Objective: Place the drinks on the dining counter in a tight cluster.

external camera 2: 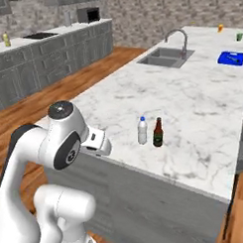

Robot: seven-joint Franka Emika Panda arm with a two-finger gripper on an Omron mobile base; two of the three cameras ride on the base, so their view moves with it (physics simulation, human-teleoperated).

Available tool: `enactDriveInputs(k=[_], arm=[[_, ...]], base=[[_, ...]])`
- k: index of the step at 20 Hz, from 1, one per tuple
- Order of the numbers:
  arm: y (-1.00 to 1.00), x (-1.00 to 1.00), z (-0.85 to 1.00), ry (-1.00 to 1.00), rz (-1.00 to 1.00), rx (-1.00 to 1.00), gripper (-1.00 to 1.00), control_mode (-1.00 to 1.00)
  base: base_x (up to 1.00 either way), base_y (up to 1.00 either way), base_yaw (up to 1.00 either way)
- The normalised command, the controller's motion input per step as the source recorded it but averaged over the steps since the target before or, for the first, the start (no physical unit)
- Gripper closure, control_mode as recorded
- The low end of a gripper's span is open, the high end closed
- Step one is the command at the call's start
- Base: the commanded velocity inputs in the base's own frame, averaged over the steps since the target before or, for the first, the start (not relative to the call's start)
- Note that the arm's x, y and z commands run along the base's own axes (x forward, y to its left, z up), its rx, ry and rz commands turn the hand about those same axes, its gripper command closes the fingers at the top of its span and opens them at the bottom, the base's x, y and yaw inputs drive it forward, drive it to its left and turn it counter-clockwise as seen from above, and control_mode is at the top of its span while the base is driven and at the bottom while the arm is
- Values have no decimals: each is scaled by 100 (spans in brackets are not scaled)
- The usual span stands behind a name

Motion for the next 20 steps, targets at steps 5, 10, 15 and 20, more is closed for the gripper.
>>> enactDriveInputs(k=[5,10,15,20], arm=[[0,0,0,0,0,0,-100,100],[0,0,0,0,0,0,-100,100],[0,0,0,0,0,0,-100,100],[0,0,0,0,0,0,-100,100]], base=[[15,35,95],[1,33,99],[35,29,92],[100,3,36]])
